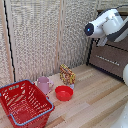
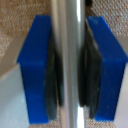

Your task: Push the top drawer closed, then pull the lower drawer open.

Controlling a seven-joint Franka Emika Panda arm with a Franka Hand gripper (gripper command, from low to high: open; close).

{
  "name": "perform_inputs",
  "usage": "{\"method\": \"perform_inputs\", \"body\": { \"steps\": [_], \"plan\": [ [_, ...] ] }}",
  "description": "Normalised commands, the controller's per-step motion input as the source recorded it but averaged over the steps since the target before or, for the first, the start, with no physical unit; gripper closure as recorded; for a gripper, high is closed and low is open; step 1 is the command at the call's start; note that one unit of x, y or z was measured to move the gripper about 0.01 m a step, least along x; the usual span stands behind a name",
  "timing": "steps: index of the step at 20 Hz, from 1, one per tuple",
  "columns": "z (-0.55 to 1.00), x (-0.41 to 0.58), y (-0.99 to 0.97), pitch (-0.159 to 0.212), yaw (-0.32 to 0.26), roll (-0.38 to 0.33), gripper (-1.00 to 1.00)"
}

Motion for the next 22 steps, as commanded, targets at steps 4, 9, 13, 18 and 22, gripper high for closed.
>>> {"method": "perform_inputs", "body": {
  "steps": [4,9,13,18,22],
  "plan": [
    [0.08,0.0,0.07,0.001,0.132,-0.08,-1.0],
    [0.04,-0.012,0.42,0.0,0.1,-0.099,-1.0],
    [0.0,-0.033,0.49,0.0,0.088,-0.073,-1.0],
    [-0.14,-0.012,0.41,0.0,0.082,-0.016,-1.0],
    [-0.33,0.0,0.37,0.0,0.037,0.0,-1.0]
  ]
}}
